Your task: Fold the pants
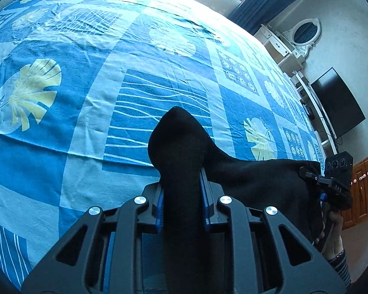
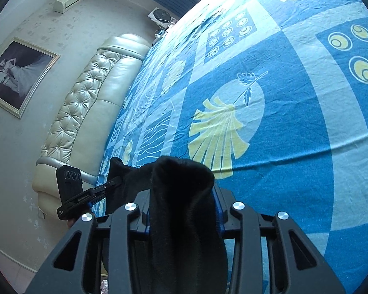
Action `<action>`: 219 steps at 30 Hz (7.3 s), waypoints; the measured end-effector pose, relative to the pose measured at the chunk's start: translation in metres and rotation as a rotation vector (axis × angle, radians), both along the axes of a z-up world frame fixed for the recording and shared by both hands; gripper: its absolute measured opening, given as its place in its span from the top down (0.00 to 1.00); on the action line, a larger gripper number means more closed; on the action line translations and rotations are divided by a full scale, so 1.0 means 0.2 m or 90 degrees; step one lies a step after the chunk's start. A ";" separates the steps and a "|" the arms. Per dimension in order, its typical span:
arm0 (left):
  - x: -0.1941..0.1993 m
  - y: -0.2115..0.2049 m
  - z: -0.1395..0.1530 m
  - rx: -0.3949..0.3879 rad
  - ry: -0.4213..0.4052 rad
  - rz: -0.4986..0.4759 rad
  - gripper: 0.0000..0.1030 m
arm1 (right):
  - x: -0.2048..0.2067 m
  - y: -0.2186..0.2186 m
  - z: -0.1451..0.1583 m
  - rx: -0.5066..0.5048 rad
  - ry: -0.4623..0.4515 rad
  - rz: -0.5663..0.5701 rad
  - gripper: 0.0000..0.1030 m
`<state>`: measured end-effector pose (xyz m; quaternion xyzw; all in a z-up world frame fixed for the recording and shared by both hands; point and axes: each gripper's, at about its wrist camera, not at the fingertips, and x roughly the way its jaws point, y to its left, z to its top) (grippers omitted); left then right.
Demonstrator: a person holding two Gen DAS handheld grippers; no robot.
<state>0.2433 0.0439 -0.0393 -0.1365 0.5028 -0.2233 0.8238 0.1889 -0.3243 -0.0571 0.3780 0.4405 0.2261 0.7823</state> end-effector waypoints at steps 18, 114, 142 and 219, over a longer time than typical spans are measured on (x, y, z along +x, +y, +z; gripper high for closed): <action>0.14 0.02 -0.11 -0.008 0.032 0.017 0.77 | 0.05 -0.07 -0.17 0.046 0.048 -0.017 0.64; -0.65 0.14 -0.21 -0.183 0.098 0.025 0.68 | -0.56 0.12 -0.07 0.069 0.084 -0.042 0.64; -0.73 0.18 -0.19 -0.172 0.102 0.016 0.68 | -0.67 0.18 -0.09 0.086 0.091 -0.037 0.64; -1.26 -0.11 0.06 0.228 -0.177 0.099 0.11 | -1.02 0.74 0.20 -0.509 -0.041 -0.117 0.21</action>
